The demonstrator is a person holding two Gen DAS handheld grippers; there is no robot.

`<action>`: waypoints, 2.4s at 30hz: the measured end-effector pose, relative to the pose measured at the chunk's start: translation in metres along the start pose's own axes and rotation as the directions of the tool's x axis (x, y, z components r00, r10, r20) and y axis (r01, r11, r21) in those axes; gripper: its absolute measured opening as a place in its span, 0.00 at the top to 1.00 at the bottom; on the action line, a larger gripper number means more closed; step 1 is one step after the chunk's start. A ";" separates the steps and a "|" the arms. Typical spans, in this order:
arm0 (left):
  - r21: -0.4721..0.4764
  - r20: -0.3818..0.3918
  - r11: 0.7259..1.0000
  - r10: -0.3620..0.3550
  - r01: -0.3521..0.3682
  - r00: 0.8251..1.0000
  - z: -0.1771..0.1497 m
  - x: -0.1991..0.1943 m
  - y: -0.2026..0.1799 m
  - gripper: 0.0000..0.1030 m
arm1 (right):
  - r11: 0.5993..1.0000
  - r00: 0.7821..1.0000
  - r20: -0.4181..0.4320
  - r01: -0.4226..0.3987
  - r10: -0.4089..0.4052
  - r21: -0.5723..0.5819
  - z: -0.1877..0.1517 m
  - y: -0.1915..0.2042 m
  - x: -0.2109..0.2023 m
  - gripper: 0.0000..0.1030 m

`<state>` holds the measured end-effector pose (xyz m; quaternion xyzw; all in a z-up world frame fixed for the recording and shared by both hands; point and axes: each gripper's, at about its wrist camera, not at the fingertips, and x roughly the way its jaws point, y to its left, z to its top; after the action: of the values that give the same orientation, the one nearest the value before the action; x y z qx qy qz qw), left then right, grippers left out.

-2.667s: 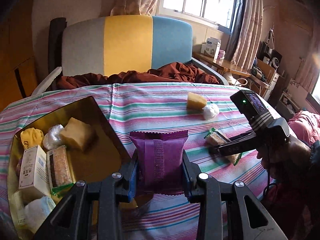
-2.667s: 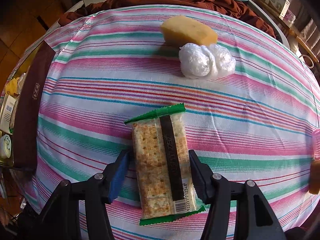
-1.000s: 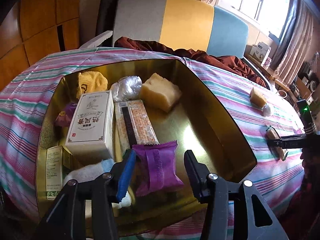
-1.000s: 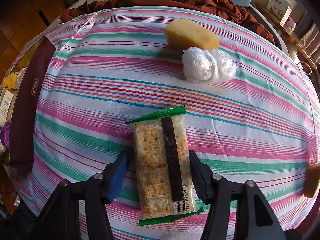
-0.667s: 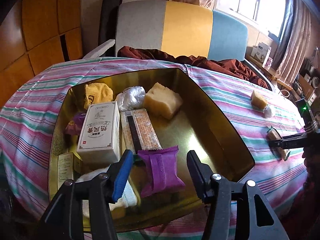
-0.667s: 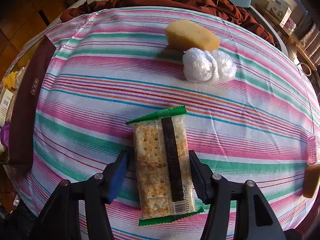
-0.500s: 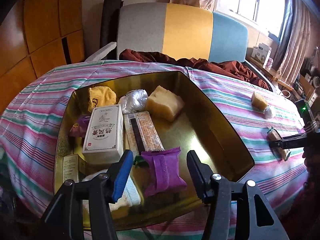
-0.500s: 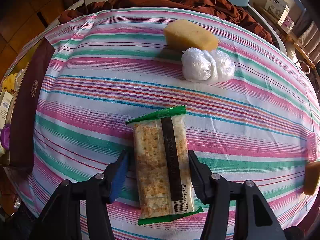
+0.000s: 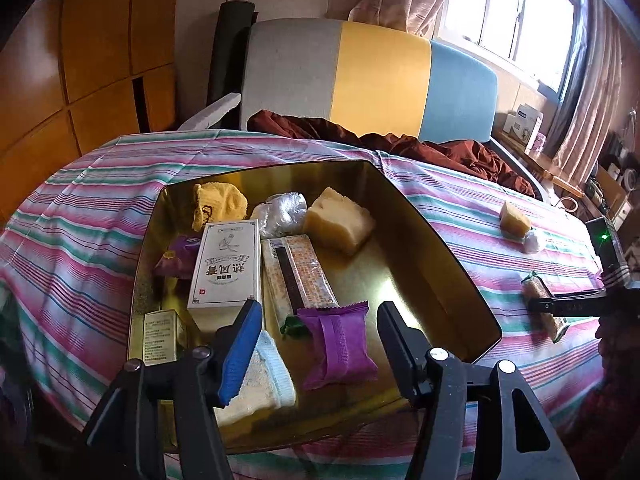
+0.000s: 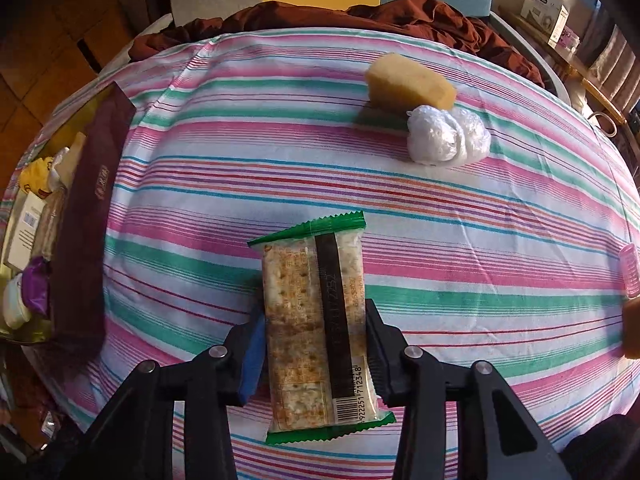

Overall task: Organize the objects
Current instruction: 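Carry the cracker packet into the gold tray and open the right tool, then withdraw both tools toward the yellow sponge and plastic bundle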

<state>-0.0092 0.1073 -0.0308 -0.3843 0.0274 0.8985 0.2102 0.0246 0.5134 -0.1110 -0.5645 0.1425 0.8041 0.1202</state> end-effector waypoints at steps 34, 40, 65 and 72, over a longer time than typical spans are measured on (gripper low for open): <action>-0.158 0.035 0.986 0.066 -0.060 0.997 -0.011 -0.021 0.073 0.34 | 0.931 0.983 0.005 -0.174 0.185 -0.321 -0.018 0.281 -0.021 0.53; -0.139 0.039 0.988 0.079 -0.073 0.996 -0.010 -0.022 0.068 0.31 | 0.927 0.974 0.063 -0.188 0.219 -0.323 -0.024 0.272 -0.042 0.53; 0.008 0.039 0.998 0.057 -0.057 0.998 0.000 -0.021 0.018 0.27 | 0.992 0.975 0.193 -0.093 0.108 -0.085 -0.013 0.144 -0.072 0.53; 0.070 0.030 0.997 0.030 -0.032 0.999 0.004 -0.015 -0.007 0.27 | 0.997 0.980 0.192 -0.064 0.056 0.034 -0.010 0.090 -0.069 0.53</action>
<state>-0.0002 0.1093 -0.0167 -0.3633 0.0621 0.9055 0.2102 0.0242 0.4242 -0.0412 -0.4776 0.1633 0.8548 0.1205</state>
